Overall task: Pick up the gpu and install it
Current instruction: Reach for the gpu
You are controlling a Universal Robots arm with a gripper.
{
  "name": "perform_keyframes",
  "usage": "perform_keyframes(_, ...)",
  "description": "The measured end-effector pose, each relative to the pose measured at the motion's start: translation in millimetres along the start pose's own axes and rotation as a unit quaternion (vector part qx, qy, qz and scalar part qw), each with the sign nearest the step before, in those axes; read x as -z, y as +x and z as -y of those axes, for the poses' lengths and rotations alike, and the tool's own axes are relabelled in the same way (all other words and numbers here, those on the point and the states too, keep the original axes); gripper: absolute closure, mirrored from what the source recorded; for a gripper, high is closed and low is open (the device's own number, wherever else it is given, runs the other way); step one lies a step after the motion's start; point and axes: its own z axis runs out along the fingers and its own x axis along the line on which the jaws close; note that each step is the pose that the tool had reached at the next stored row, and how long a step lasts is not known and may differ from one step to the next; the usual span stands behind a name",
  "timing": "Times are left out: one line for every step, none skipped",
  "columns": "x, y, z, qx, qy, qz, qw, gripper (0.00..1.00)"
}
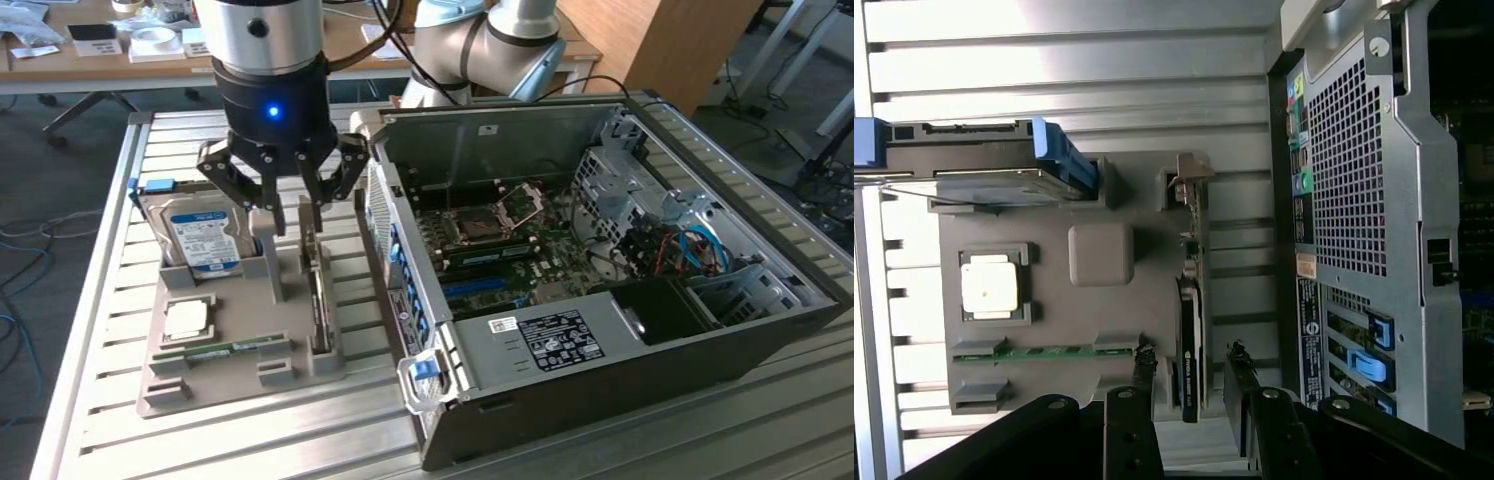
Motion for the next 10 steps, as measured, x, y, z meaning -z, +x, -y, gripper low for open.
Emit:
perform_keyframes(-1.7, 0.1, 0.2, 0.0, 0.0, 0.0, 1.0, 0.59)
perform_keyframes(-3.3, 0.1, 0.4, 0.0, 0.0, 0.0, 1.0, 0.59)
perform_keyframes(-4.9, 0.1, 0.6, 0.0, 0.0001, 0.0, 1.0, 0.59)
perform_keyframes(-6.6, 0.1, 0.8, 0.0, 0.0, 0.0, 1.0, 0.59)
perform_keyframes(-8.4, 0.2, 1.0, 0.0, 0.0, 0.0, 1.0, 0.59)
perform_keyframes(-9.7, 0.2, 1.1, 0.0, 0.0, 0.0, 1.0, 0.59)
perform_keyframes(-10.3, 0.2, 1.2, 0.0, 0.0001, -0.0001, 1.0, 0.59)
perform_keyframes(-10.8, 0.1, 1.5, 0.0, 0.0001, -0.0001, 1.0, 0.59)
perform_keyframes(-11.2, 0.0, 2.5, 0.0, 0.0001, -0.0001, 1.0, 0.59)
perform_keyframes(-11.7, 0.0, 3.6, 0.0, 0.0, 0.0, 1.0, 0.59)
